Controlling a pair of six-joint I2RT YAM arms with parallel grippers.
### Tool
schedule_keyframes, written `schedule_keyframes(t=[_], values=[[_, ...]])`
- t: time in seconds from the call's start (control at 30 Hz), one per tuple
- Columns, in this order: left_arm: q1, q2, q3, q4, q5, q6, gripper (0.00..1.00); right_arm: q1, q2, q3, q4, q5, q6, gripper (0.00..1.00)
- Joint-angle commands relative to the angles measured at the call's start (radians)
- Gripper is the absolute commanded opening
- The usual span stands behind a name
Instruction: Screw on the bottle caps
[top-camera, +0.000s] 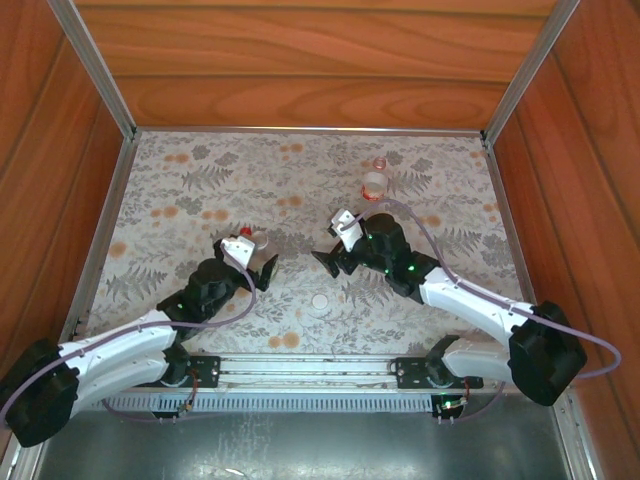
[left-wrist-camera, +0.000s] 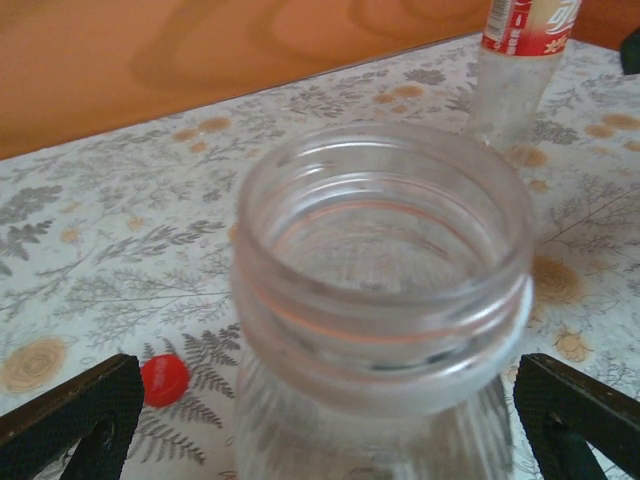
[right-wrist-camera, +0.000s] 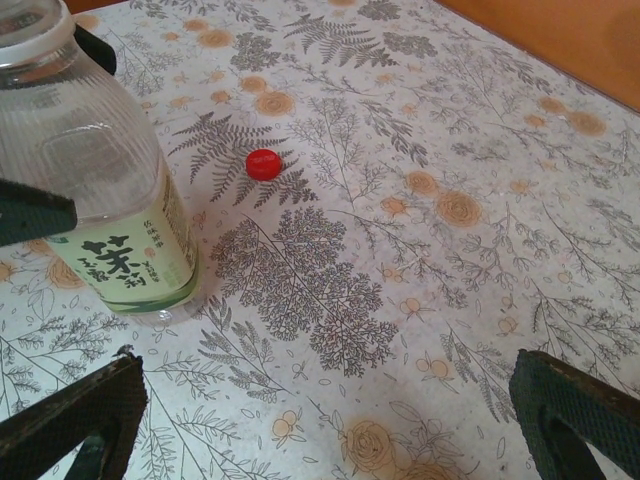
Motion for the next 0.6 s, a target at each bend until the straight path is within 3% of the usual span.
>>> schedule_keyframes(t=[0.0, 0.3, 0.57], values=[[0.01, 0.043, -0.012, 0.112, 0.05, -0.025, 1.0, 0.009, 0.013, 0.028, 0.023, -0.025, -0.005, 1.0], [0.014, 0.153, -0.054, 0.245, 0.085, -0.03, 0.99, 0.01, 0.014, 0.028, 0.022, -0.019, 0.012, 1.0], [0.021, 0.223, -0.047, 0.285, 0.089, -0.02, 0.76, 0.01, 0.009, 0.025, 0.021, -0.022, 0.024, 1.0]])
